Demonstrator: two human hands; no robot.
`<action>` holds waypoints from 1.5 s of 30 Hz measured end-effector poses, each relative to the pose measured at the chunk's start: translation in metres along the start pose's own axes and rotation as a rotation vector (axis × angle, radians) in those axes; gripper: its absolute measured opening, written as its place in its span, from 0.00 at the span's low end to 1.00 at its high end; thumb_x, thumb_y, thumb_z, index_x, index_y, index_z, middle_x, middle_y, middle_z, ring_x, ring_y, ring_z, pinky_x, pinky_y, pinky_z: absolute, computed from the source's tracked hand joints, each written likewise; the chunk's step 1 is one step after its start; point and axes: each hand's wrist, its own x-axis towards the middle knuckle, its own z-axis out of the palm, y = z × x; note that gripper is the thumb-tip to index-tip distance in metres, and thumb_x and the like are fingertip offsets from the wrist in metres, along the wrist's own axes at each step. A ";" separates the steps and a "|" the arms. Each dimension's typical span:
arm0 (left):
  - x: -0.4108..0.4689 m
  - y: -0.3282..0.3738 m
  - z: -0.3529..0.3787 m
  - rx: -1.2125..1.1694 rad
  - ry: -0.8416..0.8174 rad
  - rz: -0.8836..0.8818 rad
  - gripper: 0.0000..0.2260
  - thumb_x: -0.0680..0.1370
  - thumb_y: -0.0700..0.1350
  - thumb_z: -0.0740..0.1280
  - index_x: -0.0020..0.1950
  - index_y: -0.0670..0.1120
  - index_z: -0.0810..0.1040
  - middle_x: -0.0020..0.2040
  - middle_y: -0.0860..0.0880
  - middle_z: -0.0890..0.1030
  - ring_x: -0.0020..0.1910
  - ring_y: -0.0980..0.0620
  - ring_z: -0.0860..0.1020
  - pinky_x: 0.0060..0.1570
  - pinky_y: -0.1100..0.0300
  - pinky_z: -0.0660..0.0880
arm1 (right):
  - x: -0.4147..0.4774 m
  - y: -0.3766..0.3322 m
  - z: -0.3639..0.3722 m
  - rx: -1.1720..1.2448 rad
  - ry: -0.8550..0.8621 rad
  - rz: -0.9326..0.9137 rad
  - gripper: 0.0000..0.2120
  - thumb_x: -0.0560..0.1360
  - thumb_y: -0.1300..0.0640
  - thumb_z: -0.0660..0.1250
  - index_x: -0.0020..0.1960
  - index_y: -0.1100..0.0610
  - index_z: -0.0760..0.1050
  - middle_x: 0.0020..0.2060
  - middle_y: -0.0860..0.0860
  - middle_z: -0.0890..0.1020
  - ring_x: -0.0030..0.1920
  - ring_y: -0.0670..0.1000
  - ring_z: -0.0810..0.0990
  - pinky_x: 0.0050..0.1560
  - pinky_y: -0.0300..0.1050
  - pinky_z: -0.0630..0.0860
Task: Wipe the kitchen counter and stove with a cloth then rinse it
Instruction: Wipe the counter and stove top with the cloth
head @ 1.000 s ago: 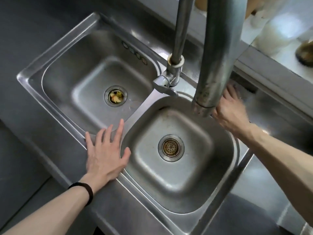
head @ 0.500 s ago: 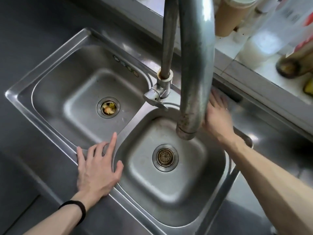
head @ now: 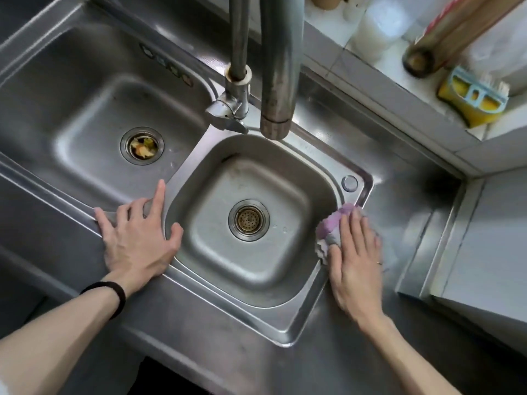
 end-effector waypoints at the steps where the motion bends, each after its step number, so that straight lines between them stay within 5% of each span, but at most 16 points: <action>1: 0.000 0.000 -0.001 -0.001 -0.001 0.002 0.39 0.75 0.63 0.53 0.86 0.57 0.50 0.70 0.43 0.75 0.71 0.37 0.71 0.77 0.27 0.49 | -0.031 -0.009 0.005 0.021 0.007 0.012 0.29 0.84 0.51 0.52 0.83 0.58 0.56 0.84 0.54 0.54 0.84 0.54 0.50 0.83 0.56 0.48; 4: -0.001 0.000 -0.002 -0.005 0.005 0.006 0.39 0.76 0.63 0.54 0.86 0.56 0.49 0.71 0.44 0.75 0.71 0.37 0.70 0.77 0.27 0.49 | -0.119 -0.038 0.027 0.050 0.011 0.037 0.28 0.82 0.52 0.51 0.79 0.63 0.65 0.80 0.59 0.64 0.82 0.54 0.57 0.78 0.57 0.55; 7: 0.000 -0.004 0.003 0.004 0.015 0.018 0.38 0.79 0.61 0.60 0.86 0.56 0.48 0.70 0.42 0.75 0.72 0.37 0.70 0.77 0.26 0.49 | -0.175 -0.077 0.049 -0.151 -0.031 -0.019 0.29 0.85 0.50 0.48 0.67 0.65 0.80 0.69 0.61 0.77 0.73 0.60 0.75 0.68 0.58 0.65; 9: 0.001 -0.004 0.004 0.009 0.015 0.021 0.38 0.80 0.61 0.60 0.86 0.56 0.48 0.70 0.41 0.75 0.72 0.36 0.69 0.77 0.26 0.49 | -0.190 -0.102 0.057 -0.161 -0.024 -0.005 0.28 0.85 0.48 0.47 0.68 0.63 0.77 0.66 0.59 0.80 0.76 0.56 0.70 0.70 0.58 0.63; 11: 0.001 -0.004 0.003 0.004 0.011 0.021 0.38 0.80 0.61 0.59 0.86 0.56 0.47 0.70 0.41 0.74 0.72 0.37 0.69 0.77 0.26 0.49 | -0.191 -0.122 0.061 -0.157 0.044 -0.012 0.26 0.85 0.48 0.45 0.71 0.63 0.70 0.70 0.60 0.77 0.82 0.53 0.58 0.73 0.57 0.59; 16: 0.000 -0.008 -0.002 -0.071 -0.029 0.064 0.37 0.80 0.62 0.56 0.86 0.55 0.48 0.72 0.42 0.72 0.74 0.39 0.67 0.77 0.26 0.46 | -0.180 -0.170 0.074 -0.116 -0.050 -0.152 0.31 0.76 0.49 0.57 0.76 0.61 0.71 0.77 0.59 0.71 0.78 0.57 0.66 0.72 0.61 0.63; 20: 0.002 -0.022 -0.015 -0.284 -0.063 0.176 0.35 0.78 0.58 0.54 0.85 0.56 0.54 0.74 0.46 0.68 0.77 0.44 0.63 0.76 0.24 0.45 | -0.165 -0.225 0.092 -0.080 -0.084 -0.208 0.33 0.78 0.45 0.59 0.79 0.60 0.67 0.80 0.56 0.66 0.80 0.57 0.65 0.75 0.61 0.61; 24: 0.003 -0.065 -0.029 -0.230 -0.032 0.341 0.32 0.78 0.53 0.56 0.84 0.53 0.61 0.78 0.45 0.67 0.81 0.42 0.60 0.78 0.28 0.51 | -0.143 -0.278 0.102 -0.026 -0.065 -0.165 0.34 0.78 0.46 0.58 0.80 0.60 0.65 0.81 0.56 0.66 0.80 0.57 0.64 0.76 0.62 0.60; 34: 0.040 -0.178 -0.038 -0.057 0.097 0.419 0.26 0.78 0.53 0.56 0.72 0.42 0.77 0.68 0.42 0.78 0.72 0.39 0.72 0.82 0.41 0.54 | -0.137 -0.286 0.109 -0.108 0.028 -0.256 0.32 0.77 0.47 0.58 0.77 0.62 0.69 0.78 0.58 0.68 0.79 0.57 0.65 0.74 0.60 0.63; 45: 0.043 -0.184 -0.035 -0.108 0.151 0.443 0.21 0.78 0.48 0.58 0.64 0.42 0.82 0.63 0.44 0.83 0.68 0.42 0.76 0.81 0.46 0.57 | -0.052 -0.407 0.125 -0.043 -0.107 -0.249 0.34 0.82 0.47 0.54 0.84 0.59 0.52 0.84 0.55 0.54 0.84 0.55 0.52 0.80 0.59 0.52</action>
